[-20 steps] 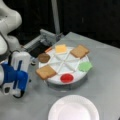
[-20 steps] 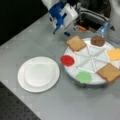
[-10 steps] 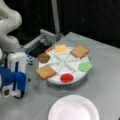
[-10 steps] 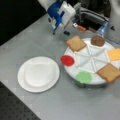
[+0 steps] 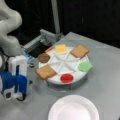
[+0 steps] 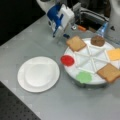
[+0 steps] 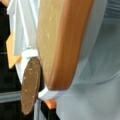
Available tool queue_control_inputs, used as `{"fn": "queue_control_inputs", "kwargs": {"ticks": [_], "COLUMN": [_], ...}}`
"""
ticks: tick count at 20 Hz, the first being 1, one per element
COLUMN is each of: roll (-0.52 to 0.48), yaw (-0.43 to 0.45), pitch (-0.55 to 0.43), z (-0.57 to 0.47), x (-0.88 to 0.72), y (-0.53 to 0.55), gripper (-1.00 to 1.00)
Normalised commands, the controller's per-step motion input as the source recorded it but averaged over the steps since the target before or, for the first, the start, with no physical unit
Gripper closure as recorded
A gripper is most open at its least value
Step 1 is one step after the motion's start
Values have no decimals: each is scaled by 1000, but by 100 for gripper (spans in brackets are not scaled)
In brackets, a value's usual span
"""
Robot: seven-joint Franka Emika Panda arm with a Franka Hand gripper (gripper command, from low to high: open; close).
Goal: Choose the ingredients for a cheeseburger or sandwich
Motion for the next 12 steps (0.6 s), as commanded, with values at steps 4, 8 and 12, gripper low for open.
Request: {"fn": "queue_control_inputs", "kwargs": {"ticks": [4, 8, 12], "roll": [328, 332, 337], "yaw": [151, 179, 183], "pitch": [-109, -115, -111], "z": [-304, -226, -204], "x": [336, 312, 310], "y": [-308, -347, -356], "gripper": [-100, 100, 100]}}
